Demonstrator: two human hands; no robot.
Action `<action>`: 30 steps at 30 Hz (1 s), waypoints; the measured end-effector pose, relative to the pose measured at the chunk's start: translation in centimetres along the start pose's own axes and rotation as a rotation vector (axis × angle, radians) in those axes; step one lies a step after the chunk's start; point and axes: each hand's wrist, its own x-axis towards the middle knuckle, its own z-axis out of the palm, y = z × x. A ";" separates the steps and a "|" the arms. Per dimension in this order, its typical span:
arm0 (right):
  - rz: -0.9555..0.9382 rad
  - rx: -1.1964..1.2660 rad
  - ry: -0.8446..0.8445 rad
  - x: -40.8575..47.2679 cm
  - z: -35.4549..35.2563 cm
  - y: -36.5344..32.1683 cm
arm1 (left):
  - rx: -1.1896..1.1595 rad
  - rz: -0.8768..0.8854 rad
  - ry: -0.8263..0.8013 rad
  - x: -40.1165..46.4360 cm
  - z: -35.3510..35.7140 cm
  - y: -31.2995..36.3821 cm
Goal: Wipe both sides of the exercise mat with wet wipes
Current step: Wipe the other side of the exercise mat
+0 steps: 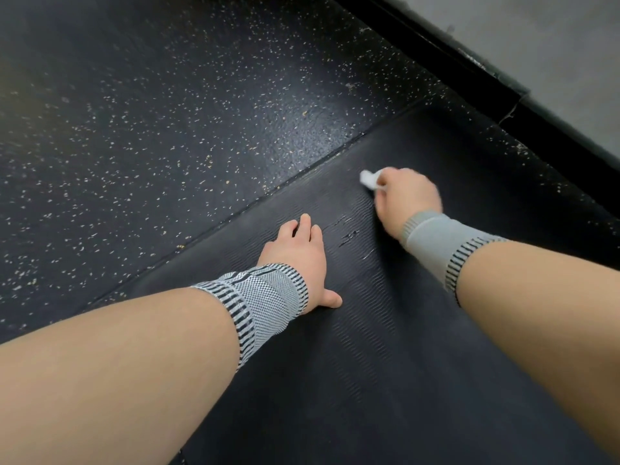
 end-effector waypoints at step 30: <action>0.056 -0.099 0.029 6.2 -0.4 -2.4 | -0.012 0.016 0.014 0.0 0.1 -0.1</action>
